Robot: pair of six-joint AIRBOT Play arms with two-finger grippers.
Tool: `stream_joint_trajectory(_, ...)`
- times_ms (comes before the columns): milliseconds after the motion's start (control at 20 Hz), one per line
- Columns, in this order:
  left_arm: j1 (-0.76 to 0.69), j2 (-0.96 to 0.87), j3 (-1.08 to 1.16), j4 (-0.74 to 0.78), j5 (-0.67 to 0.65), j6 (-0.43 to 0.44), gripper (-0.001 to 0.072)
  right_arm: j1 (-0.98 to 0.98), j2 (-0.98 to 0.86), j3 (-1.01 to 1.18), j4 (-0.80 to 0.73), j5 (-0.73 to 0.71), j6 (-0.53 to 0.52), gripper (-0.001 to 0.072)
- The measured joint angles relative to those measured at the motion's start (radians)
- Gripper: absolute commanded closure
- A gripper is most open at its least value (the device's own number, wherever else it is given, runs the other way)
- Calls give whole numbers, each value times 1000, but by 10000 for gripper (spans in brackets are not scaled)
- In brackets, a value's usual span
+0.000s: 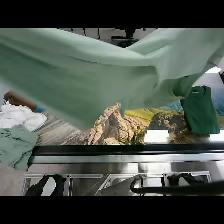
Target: Fold the shirts.
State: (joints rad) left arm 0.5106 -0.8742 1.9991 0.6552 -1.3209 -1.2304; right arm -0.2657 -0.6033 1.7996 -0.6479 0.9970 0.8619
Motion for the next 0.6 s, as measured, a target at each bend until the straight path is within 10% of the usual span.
stream_joint_trajectory(600,-340,-409,-393,272,130,87,699,24,-490,-216,-6,40,14,691)
